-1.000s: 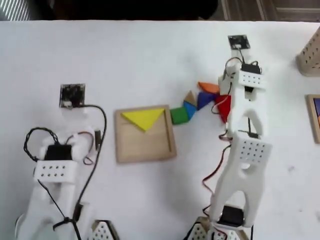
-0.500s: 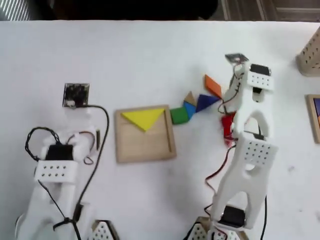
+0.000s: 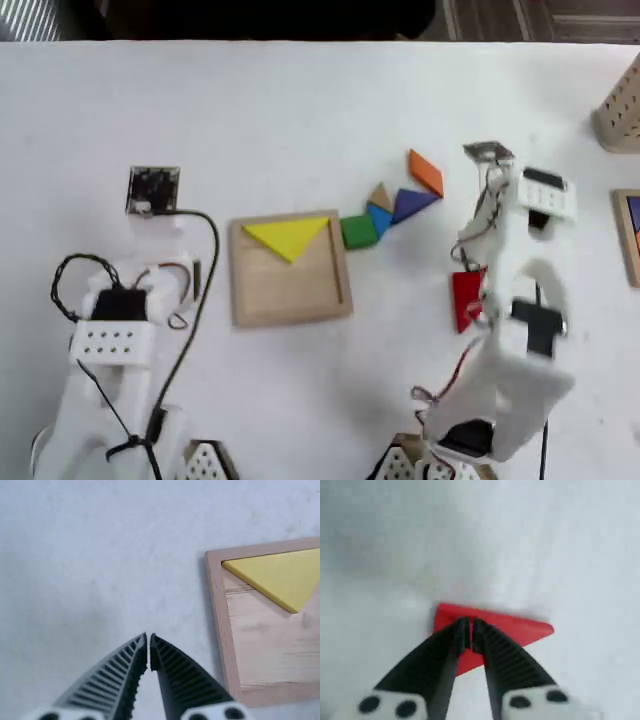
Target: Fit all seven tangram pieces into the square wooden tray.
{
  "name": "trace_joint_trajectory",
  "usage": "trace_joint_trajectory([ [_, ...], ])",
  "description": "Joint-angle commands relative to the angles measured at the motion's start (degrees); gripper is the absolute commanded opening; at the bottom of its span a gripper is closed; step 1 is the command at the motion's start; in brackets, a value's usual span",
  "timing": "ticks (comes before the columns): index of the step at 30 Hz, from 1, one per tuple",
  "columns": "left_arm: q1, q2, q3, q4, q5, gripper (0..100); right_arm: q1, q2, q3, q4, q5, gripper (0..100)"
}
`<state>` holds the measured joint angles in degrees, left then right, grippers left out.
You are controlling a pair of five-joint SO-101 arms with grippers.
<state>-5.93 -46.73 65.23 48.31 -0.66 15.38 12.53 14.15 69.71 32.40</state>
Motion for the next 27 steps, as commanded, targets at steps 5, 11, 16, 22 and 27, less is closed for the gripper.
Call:
trace_joint_trajectory([
  [5,0.57,-1.27,-0.44,-1.32,-0.62,3,3.74,-25.36,18.37,-4.26,-1.41,2.2],
  [11,0.40,-1.45,-0.35,-1.32,-0.53,3,6.55,-23.52,17.76,-4.70,10.64,13.7],
  [16,0.40,-1.54,0.35,-1.67,-0.62,3,6.37,-15.60,12.48,-7.43,22.59,14.4],
  [22,0.40,-1.54,0.79,-2.90,-0.70,3,7.69,0.04,0.53,-11.03,8.70,14.4],
  [27,0.40,-1.54,0.79,-2.99,-0.70,3,8.04,9.98,-8.70,-0.04,-8.62,14.2],
])
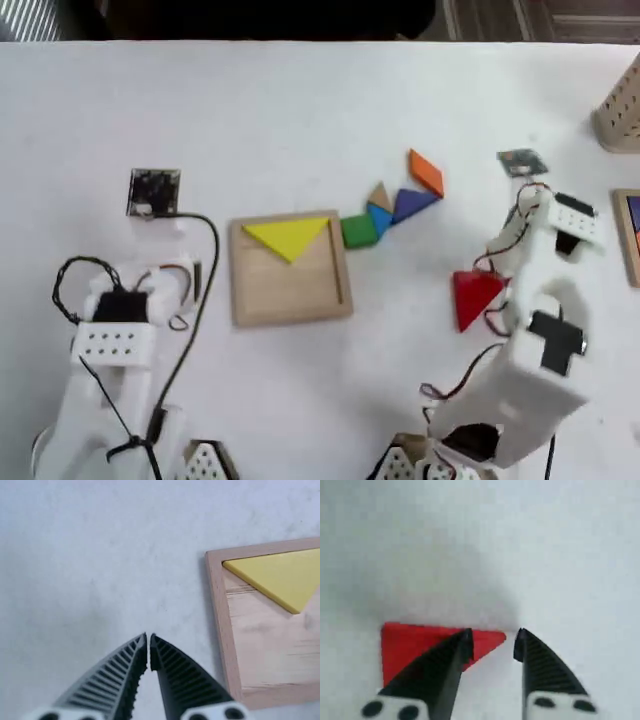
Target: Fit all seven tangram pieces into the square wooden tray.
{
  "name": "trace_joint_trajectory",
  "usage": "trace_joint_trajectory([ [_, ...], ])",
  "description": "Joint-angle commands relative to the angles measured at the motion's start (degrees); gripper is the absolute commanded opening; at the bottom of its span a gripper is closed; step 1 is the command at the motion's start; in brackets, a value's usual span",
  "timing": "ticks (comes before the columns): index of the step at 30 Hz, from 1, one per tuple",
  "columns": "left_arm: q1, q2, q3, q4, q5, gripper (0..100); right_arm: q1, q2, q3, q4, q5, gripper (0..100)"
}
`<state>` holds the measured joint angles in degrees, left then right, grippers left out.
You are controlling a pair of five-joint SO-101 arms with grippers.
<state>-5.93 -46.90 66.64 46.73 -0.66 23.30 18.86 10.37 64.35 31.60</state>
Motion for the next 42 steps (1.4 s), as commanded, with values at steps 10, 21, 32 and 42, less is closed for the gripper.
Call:
trace_joint_trajectory([
  [10,0.40,-1.36,-0.62,-2.20,-0.70,3,-1.71,2.95,1.05,8.04,-0.26,14.2],
  [21,0.40,-1.36,-0.62,-2.55,-0.70,3,-1.71,-21.32,25.14,8.66,18.02,14.1],
  [32,0.31,-1.36,-0.62,-2.46,-0.70,3,-5.67,-40.84,35.16,9.36,42.55,15.9],
  [42,0.31,-1.36,-0.62,-2.46,-0.70,3,-13.32,-32.75,40.44,4.97,60.04,33.1],
])
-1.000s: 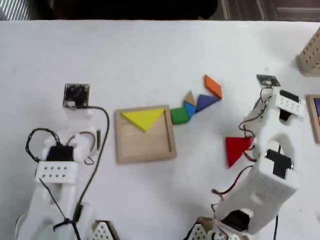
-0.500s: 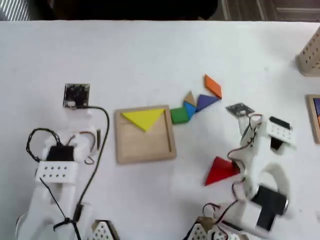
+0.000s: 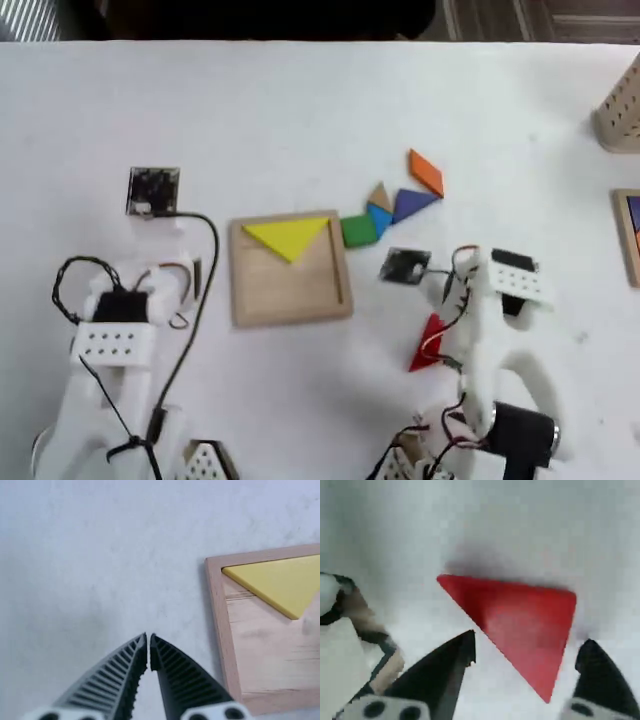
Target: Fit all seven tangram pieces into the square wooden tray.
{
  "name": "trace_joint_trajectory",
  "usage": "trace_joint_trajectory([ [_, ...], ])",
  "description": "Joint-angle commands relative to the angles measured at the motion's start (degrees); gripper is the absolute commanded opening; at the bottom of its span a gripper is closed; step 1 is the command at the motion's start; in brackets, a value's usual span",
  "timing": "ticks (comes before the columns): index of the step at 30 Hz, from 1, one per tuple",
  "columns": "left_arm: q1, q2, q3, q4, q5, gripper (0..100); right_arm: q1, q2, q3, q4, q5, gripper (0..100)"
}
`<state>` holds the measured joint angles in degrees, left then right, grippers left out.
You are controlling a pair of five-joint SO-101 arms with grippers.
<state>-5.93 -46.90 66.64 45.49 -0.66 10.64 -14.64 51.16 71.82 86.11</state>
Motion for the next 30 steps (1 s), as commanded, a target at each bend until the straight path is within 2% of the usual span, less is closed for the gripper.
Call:
trace_joint_trajectory([
  [1,0.31,-1.36,-0.62,-1.23,-0.70,3,-0.57,1.27,-0.35,-3.74,7.56,33.1],
  [7,0.31,-1.36,-0.62,-1.23,-0.79,3,1.63,2.24,-0.26,-8.40,21.36,36.5],
  [10,0.31,-1.36,-0.62,-1.23,-0.79,3,1.54,2.24,-0.70,-8.48,25.49,37.3],
  [15,0.31,-1.36,-0.62,-1.23,-0.79,3,-1.01,2.42,0.18,-10.15,26.20,37.3],
  [22,-0.31,-1.36,-0.62,-1.32,-0.79,3,-1.10,2.42,0.79,-11.03,26.29,37.2],
  [25,-0.40,-1.36,-0.62,-1.32,-0.79,3,-0.66,2.42,1.67,-11.03,26.29,31.7],
  [30,-0.92,-1.36,-0.62,-1.32,-0.79,3,0.48,2.42,2.29,-11.03,26.11,14.1],
])
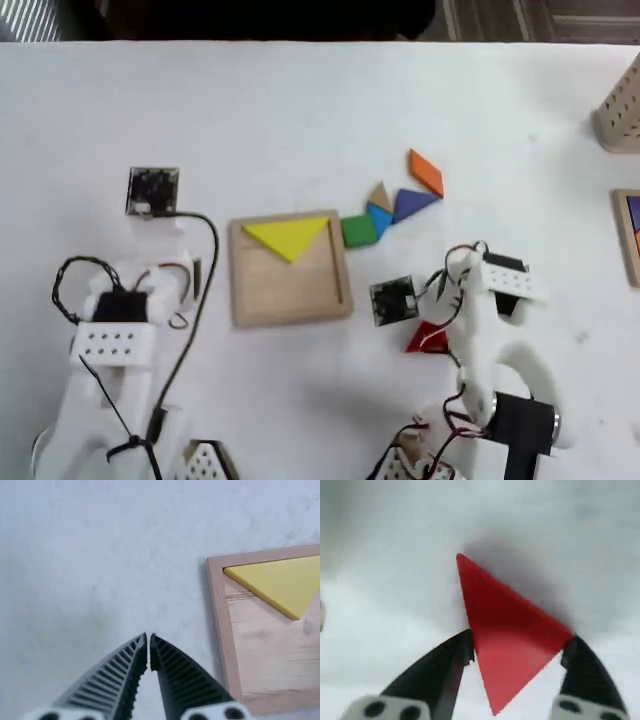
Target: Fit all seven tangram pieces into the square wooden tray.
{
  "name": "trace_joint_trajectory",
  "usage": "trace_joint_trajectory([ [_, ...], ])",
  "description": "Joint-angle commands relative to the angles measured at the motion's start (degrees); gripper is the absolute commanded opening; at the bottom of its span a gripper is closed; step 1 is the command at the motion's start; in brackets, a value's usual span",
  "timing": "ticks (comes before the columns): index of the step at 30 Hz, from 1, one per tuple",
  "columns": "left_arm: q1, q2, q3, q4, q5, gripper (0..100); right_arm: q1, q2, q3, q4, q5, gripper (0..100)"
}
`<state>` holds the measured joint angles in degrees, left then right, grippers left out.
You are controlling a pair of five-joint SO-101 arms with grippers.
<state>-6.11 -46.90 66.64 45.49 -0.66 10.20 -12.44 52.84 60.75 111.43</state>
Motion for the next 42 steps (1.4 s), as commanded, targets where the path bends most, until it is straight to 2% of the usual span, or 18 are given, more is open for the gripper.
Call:
trace_joint_trajectory([
  [1,-0.75,-1.36,-0.62,-1.32,-0.79,3,1.01,0.22,0.62,0.04,0.79,11.3],
  [8,-0.75,-1.36,-0.62,-1.32,-0.79,3,1.10,0.04,0.62,0.13,-1.49,6.3],
  [12,-0.75,-1.36,-0.62,-1.32,-0.79,3,0.75,-0.48,0.44,0.75,-2.20,8.0],
  [14,-0.75,-1.36,-0.62,-1.32,-0.79,3,0.57,-0.48,-0.88,2.95,-2.73,13.9],
  [19,-0.75,-1.36,-0.62,-1.32,-0.79,3,-5.67,-0.48,-3.60,6.55,-12.57,33.8],
  [24,-0.75,-1.36,-0.62,-1.32,-0.79,3,-15.43,-0.40,-1.41,6.64,-17.14,26.4],
  [27,-0.84,-1.36,-0.62,-1.32,-0.79,3,-18.77,-0.31,-1.41,6.64,-20.48,24.2],
  [37,-0.84,-1.36,-0.62,-1.32,-0.79,3,-19.38,-0.40,-1.32,6.55,-21.89,24.3],
  [39,-0.84,-1.36,-0.62,-1.32,-0.79,3,-20.09,-0.48,-1.76,6.29,-25.67,24.9],
  [42,-0.84,-1.36,-0.70,-1.32,-0.79,3,-22.55,-0.48,-3.34,6.29,-30.77,32.6],
])
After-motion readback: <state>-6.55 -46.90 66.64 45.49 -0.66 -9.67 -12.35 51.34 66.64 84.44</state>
